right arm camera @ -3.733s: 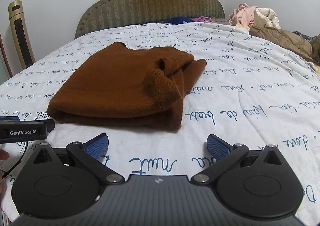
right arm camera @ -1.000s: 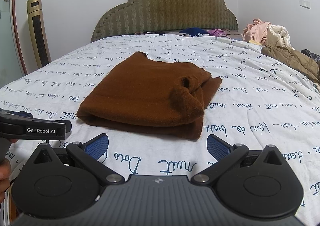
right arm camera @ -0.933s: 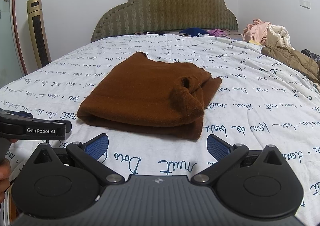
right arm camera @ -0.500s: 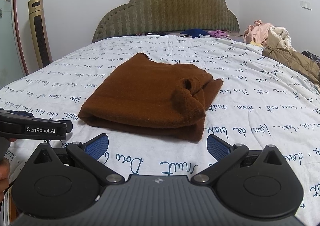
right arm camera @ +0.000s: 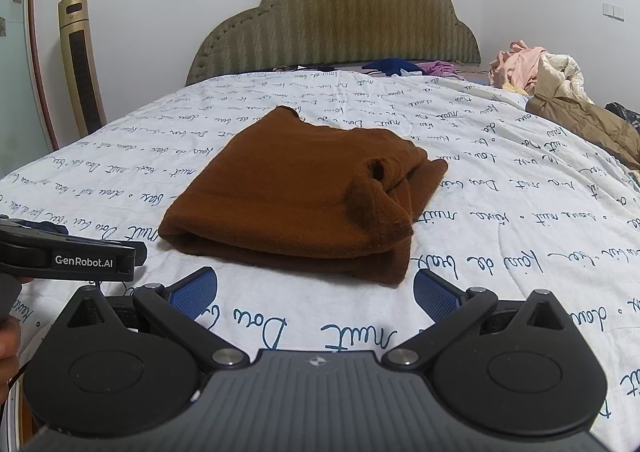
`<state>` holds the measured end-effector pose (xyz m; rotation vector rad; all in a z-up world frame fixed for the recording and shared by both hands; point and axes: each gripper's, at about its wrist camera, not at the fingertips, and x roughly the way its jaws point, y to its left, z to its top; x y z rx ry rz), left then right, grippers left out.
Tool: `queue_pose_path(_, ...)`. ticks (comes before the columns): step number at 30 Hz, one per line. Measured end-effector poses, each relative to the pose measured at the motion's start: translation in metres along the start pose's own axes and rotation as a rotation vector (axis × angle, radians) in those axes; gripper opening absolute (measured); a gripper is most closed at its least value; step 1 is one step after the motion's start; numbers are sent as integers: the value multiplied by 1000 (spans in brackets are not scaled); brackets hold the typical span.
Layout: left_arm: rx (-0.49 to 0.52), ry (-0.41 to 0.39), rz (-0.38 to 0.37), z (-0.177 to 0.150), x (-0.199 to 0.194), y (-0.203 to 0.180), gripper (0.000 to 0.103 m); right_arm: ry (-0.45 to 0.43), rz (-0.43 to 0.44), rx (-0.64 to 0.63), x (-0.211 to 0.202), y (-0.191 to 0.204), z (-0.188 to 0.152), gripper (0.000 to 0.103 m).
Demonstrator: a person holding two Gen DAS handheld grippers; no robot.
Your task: Fold small clothes
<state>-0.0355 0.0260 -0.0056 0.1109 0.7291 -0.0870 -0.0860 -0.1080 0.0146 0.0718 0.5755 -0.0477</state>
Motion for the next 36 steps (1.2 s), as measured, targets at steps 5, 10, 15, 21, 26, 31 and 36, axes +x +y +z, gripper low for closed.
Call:
queue_pose_path(5, 3, -1, 0, 0, -1, 0, 96, -1, 1, -2, 0, 1, 0, 103)
queue_pose_path(10, 3, -1, 0, 0, -1, 0, 96, -2, 3, -3, 0, 2, 1, 103)
queue_pose_path(15, 0, -5, -8, 1, -4, 0, 96, -2, 10, -3, 0, 2, 2, 103)
queue_pose_path(21, -4, -12, -22, 2, -9, 1, 96, -5, 22, -1, -1, 5, 3, 103)
queue_pose_path(26, -7, -10, -23, 3, -10, 1, 96, -17, 32, -7, -5, 6, 4, 103)
queue_pose_path(31, -4, -20, -27, 3, -12, 3, 96, -20, 39, -4, -7, 5, 5, 103)
queue_pose_path(36, 3, -48, -28, 5, -17, 4, 96, -20, 60, -2, -7, 4, 5, 103)
